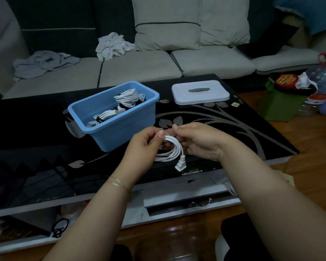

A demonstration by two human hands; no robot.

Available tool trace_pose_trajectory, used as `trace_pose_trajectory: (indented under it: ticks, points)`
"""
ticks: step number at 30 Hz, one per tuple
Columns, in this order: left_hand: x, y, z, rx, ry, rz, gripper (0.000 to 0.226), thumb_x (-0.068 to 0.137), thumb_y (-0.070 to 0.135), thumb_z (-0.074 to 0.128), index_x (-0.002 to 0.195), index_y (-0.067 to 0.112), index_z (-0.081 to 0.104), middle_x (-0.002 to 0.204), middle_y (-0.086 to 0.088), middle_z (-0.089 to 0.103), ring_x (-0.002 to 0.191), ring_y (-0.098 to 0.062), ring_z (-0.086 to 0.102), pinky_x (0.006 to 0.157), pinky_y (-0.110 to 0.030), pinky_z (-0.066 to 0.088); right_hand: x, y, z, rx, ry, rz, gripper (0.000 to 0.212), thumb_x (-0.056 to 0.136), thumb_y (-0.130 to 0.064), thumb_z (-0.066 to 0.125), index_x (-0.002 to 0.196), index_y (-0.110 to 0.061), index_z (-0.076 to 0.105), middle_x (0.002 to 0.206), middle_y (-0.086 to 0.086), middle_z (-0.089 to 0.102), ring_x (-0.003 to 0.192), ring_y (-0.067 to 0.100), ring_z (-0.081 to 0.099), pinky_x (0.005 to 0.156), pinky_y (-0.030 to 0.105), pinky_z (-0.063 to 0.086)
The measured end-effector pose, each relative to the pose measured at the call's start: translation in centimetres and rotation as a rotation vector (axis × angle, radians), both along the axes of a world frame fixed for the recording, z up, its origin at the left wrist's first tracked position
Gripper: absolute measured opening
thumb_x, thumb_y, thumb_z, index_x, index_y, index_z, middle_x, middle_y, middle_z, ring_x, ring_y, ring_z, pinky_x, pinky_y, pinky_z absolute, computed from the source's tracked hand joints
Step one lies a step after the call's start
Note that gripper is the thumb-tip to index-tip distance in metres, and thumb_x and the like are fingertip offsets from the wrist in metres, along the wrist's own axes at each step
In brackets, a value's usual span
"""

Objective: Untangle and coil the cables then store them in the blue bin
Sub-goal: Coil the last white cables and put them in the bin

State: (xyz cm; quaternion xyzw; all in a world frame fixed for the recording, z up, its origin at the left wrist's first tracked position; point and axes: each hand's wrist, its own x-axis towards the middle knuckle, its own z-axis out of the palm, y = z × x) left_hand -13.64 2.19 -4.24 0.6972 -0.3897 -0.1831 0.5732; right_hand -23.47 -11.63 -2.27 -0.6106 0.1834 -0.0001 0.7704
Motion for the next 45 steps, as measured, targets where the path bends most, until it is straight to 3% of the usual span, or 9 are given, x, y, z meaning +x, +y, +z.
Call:
trace_pose_trajectory:
  ticks: [6,9,12,16,21,28,32,37,45]
  points:
    - [-0.3,-0.1,-0.6,0.100,-0.293,-0.012,0.016,0.095,0.025,0.057,0.085,0.016,0.067,0.081,0.006,0.070,0.076,-0.002,0.062,0.070,-0.018,0.047,1.3,0.5,-1.5,-0.446,0.060,-0.270,0.042,0.091,-0.011,0.062,0.132,-0.012,0.053,0.117,0.017,0.065,0.108,0.022,0.063,0.100,0.033,0.047]
    - [-0.4,0.0,-0.6,0.078,-0.334,0.006,0.011,0.093,0.025,0.061,0.086,0.019,0.067,0.084,0.014,0.069,0.078,0.005,0.061,0.069,-0.013,0.045,2.0,1.0,-2.2,-0.489,0.042,-0.385,0.014,0.089,-0.014,0.064,0.103,-0.015,0.065,0.101,0.013,0.071,0.097,0.025,0.067,0.096,0.043,0.050]
    - [-0.4,0.1,-0.5,0.085,-0.335,0.025,0.007,0.091,0.027,0.063,0.092,0.025,0.057,0.090,0.017,0.069,0.083,0.005,0.062,0.071,-0.014,0.045,2.1,1.6,-2.2,-0.575,0.032,-0.403,0.010,0.090,-0.013,0.062,0.090,-0.004,0.065,0.087,0.012,0.070,0.081,0.018,0.062,0.077,0.029,0.048]
    - [-0.5,0.3,-0.3,0.081,-0.329,0.009,0.022,0.089,0.029,0.064,0.098,0.031,0.043,0.097,0.012,0.070,0.089,0.002,0.064,0.077,-0.023,0.050,1.8,2.3,-1.9,-0.516,-0.070,-0.449,0.018,0.086,-0.004,0.066,0.072,-0.016,0.062,0.073,-0.002,0.063,0.071,0.007,0.057,0.072,0.022,0.046]
    - [-0.8,0.5,0.0,0.047,-0.367,-0.005,0.014,0.088,0.027,0.067,0.088,0.028,0.053,0.091,0.012,0.070,0.085,0.000,0.065,0.075,-0.026,0.052,1.4,2.1,-2.1,-0.504,-0.060,-0.478,0.007,0.084,-0.011,0.071,0.081,-0.005,0.068,0.076,0.003,0.065,0.076,0.012,0.057,0.079,0.033,0.050]
    - [-1.0,0.7,0.4,0.046,-0.368,-0.033,0.015,0.088,0.030,0.067,0.094,0.031,0.054,0.082,0.009,0.067,0.076,0.000,0.061,0.066,-0.017,0.046,0.9,1.6,-2.1,-0.420,0.037,-0.435,0.019,0.083,-0.006,0.069,0.069,-0.017,0.064,0.066,-0.003,0.064,0.066,0.008,0.059,0.070,0.026,0.049]
    - [-1.2,0.5,0.2,0.028,-0.364,-0.044,0.013,0.087,0.030,0.067,0.088,0.030,0.054,0.080,0.011,0.069,0.076,-0.005,0.065,0.068,-0.026,0.051,0.6,1.6,-1.6,-0.349,0.082,-0.414,0.013,0.083,-0.007,0.068,0.073,-0.013,0.064,0.062,0.000,0.064,0.057,0.008,0.059,0.053,0.019,0.045]
    - [-1.2,0.4,0.0,0.024,-0.286,-0.064,0.013,0.089,0.030,0.067,0.087,0.031,0.055,0.077,0.007,0.073,0.078,-0.011,0.070,0.076,-0.043,0.056,0.4,1.8,-1.3,-0.331,0.095,-0.427,0.008,0.082,-0.005,0.068,0.075,-0.009,0.065,0.058,0.003,0.063,0.052,0.011,0.059,0.050,0.019,0.048]
    - [-1.5,-0.4,-0.3,0.063,-0.154,-0.071,0.010,0.088,0.022,0.068,0.080,0.017,0.063,0.072,0.003,0.073,0.071,-0.006,0.069,0.070,-0.015,0.050,0.3,1.6,-1.4,-0.360,0.000,-0.480,0.012,0.085,-0.013,0.069,0.074,-0.010,0.065,0.060,0.000,0.063,0.047,0.003,0.056,0.049,0.017,0.045]
